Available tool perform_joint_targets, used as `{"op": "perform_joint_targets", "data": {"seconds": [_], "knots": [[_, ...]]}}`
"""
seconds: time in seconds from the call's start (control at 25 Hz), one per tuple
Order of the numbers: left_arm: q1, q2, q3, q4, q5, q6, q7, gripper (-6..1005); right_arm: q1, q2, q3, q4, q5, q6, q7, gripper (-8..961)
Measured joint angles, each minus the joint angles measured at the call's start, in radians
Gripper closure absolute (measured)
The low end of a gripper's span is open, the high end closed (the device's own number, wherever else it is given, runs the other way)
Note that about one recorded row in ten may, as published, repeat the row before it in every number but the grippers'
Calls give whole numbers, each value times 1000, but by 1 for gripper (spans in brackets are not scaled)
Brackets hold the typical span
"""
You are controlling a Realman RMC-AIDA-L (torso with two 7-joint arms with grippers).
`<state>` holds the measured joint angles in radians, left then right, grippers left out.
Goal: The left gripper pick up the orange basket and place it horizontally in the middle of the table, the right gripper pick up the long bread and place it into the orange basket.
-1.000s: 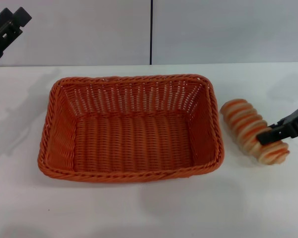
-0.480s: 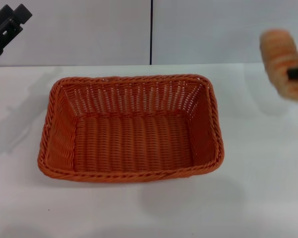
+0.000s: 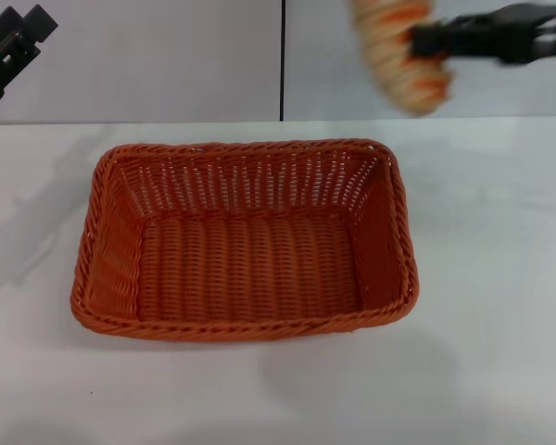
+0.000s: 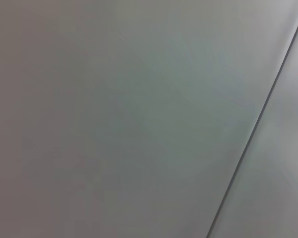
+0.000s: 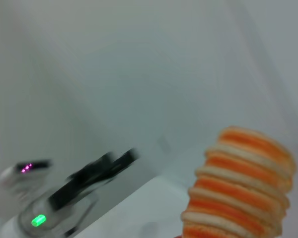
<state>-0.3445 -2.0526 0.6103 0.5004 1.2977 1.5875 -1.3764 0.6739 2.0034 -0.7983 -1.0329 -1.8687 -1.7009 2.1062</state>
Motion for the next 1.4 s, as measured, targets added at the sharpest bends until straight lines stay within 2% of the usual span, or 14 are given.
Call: {"op": "perform_joint_targets", "data": {"seconds": [0.12,0.32,0.64,0.84,1.08,1.2,1.32,1.4], "knots": [[-2,0,0,-3,0,-1,0,195,28,24,-139,12,1,1,-5,742],[-3,0,0,-3,0,-2,0,195,49,27,-222,62,-32,13,-7,741],[-8,0,-5,-6,0,-5,0,196,76,21,-224,148,-79,25,-7,757],[-12,0,-6,-1,0,-4,-5,196,68,17,-217,148,-79,22,-7,520],[-13,0,-4,1,0,-2,-9,196,55,16,-215,148,-79,23,-7,471],[-13,0,-4,1,0,-1,-9,196,26,17,-183,130,-73,24,-27,471],[-13,-1,-7,-4,0,-4,27,196,-51,37,-65,112,-35,20,-165,470],[-13,-1,-7,-4,0,-4,27,196,-72,41,-40,111,-20,23,-198,470]]}}
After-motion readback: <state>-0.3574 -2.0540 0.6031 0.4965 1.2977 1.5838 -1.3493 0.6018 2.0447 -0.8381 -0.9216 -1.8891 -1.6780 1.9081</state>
